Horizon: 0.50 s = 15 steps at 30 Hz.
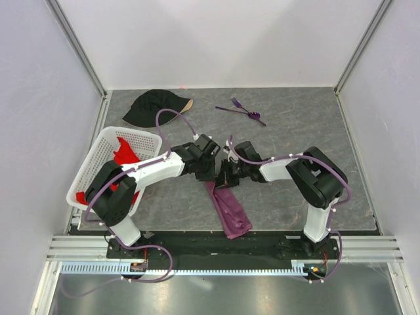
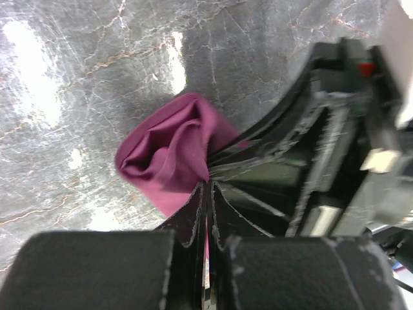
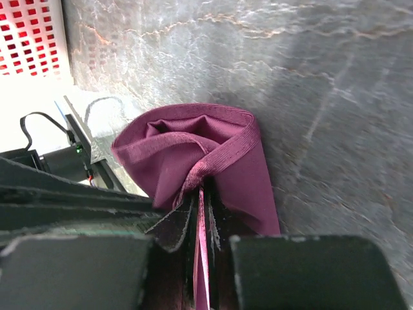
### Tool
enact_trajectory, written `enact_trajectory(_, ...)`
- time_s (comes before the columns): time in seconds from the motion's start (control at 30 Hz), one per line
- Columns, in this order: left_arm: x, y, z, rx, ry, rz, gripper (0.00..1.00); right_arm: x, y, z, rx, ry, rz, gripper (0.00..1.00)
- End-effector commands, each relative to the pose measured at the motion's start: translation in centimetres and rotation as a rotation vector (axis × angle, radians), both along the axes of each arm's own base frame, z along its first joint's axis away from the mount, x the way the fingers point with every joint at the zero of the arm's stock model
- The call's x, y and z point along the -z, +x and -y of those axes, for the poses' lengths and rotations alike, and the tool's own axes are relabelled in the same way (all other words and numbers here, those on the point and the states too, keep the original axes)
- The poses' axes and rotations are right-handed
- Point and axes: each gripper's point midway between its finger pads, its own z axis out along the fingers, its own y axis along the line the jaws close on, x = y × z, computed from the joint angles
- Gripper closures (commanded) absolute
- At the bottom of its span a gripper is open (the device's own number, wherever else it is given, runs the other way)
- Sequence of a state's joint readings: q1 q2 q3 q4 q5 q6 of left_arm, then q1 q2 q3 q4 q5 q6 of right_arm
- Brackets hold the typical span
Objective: Fold the napkin into a case and place the utensils inside
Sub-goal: Stuff the top corner of the smaller-rectangle-folded napkin into the folded napkin.
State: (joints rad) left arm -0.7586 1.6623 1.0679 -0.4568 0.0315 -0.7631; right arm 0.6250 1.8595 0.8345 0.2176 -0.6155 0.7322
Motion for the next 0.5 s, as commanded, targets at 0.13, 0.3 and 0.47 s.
enact_trajectory(0.13,-1.6,0.7,0.9,-0.041,-0.075,0.033,0.98,-1.3,1.5,-0.3,-0.013,0.006,0.080,0.85)
enact_trajectory(0.3,-1.9,0.8,0.6,-0.037,-0.059,0.043,0.98,-1.9,1.3,1.6,0.006,-0.032,0.107,0.82)
enact_trajectory(0.47,-1.6,0.6,0.1,-0.039,-0.037,0.041,0.98,-2.8,1.7,3.4,0.033,-0.052,0.115,0.77)
